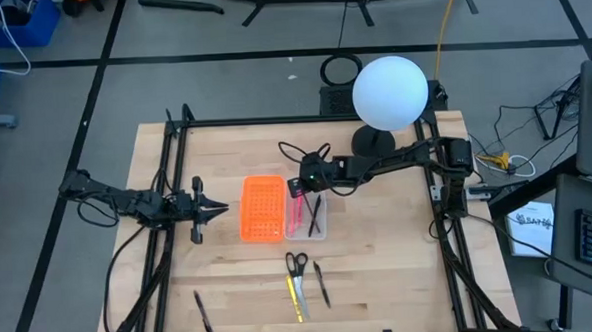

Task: Pick & place school supplies into a supply box
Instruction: Put the brown pencil into the supply box, then put the left black transparent pen into the supply box

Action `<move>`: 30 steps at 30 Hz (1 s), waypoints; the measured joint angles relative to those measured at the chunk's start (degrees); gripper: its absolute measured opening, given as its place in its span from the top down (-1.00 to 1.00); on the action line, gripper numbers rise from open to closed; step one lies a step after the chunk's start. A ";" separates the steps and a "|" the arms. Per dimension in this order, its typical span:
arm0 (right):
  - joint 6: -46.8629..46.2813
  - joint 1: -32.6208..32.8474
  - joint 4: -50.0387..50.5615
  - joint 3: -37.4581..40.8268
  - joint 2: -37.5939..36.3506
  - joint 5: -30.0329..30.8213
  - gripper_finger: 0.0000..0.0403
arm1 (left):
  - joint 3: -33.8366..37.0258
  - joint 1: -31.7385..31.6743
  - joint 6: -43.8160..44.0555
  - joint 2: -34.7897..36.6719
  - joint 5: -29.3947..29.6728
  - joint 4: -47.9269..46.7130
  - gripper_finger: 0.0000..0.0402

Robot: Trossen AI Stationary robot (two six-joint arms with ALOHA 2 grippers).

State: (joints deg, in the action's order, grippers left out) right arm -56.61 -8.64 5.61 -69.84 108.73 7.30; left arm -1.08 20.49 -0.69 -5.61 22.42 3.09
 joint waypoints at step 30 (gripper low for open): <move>32.85 6.83 3.33 0.25 -20.95 3.13 0.40 | -0.03 0.00 1.95 -0.01 0.10 -0.25 0.77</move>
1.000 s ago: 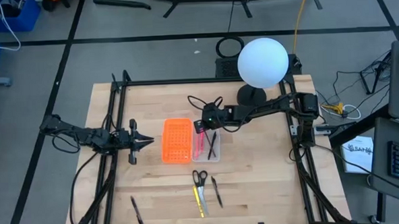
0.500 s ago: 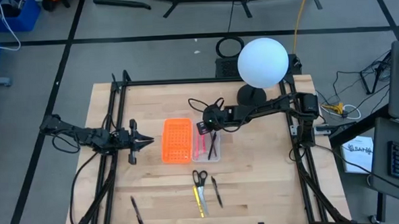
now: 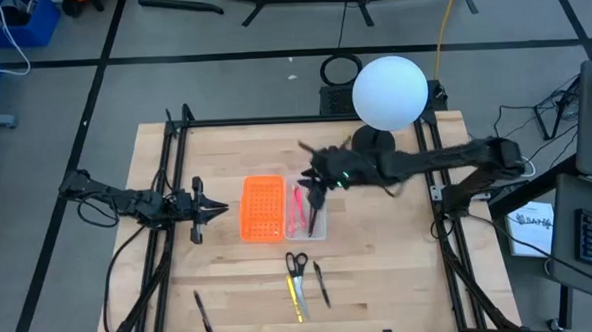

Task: Pick & place school supplies into a supply box
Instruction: Put the left black transparent pen into the supply box

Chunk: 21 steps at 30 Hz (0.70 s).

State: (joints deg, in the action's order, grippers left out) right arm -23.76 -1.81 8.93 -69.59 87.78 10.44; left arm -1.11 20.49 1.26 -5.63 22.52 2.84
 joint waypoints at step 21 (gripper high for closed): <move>14.34 17.74 -40.94 40.85 -13.39 9.29 0.99 | -0.06 0.00 2.10 -8.42 1.66 0.10 0.77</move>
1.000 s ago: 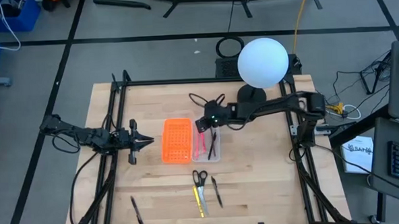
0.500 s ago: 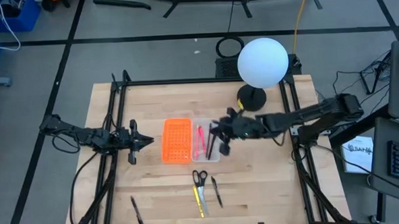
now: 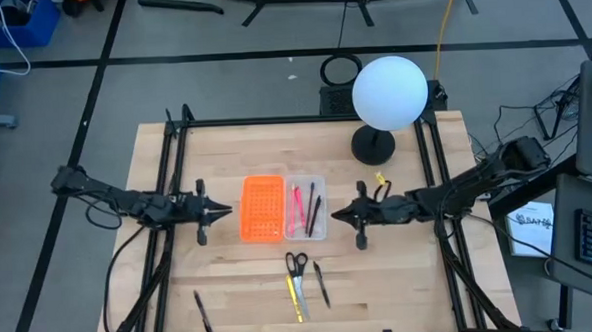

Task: Pick & place school supplies into a supply box
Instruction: Put the left black transparent pen into the supply box

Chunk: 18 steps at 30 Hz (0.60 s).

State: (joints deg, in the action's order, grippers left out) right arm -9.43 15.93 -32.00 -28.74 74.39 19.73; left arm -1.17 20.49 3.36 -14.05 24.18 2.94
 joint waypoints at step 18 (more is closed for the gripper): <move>10.68 -0.59 -7.66 10.06 -0.04 -0.28 1.00 | -1.73 1.85 38.49 -13.57 5.64 -2.74 0.97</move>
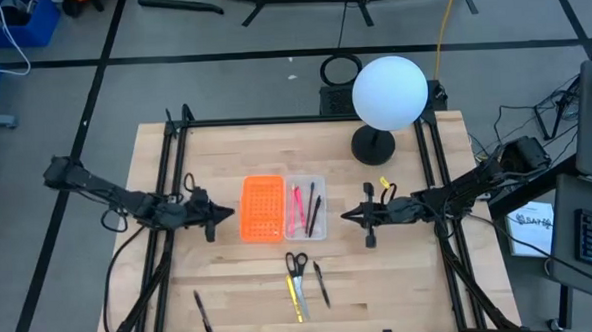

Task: Pick & place school supplies into a supply box
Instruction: Put the left black transparent pen into the supply box

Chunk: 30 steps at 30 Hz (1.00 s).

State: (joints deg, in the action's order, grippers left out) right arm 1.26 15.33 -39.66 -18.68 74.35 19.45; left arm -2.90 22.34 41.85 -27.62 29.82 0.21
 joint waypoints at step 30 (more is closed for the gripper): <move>2.17 0.26 -0.81 0.00 0.00 -3.24 0.99 | -57.81 33.36 -15.76 -68.35 -33.84 -54.35 0.92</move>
State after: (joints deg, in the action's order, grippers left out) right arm 3.43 15.59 -40.47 -18.68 74.35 16.21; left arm -60.71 55.70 26.10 -95.97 -4.01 -54.15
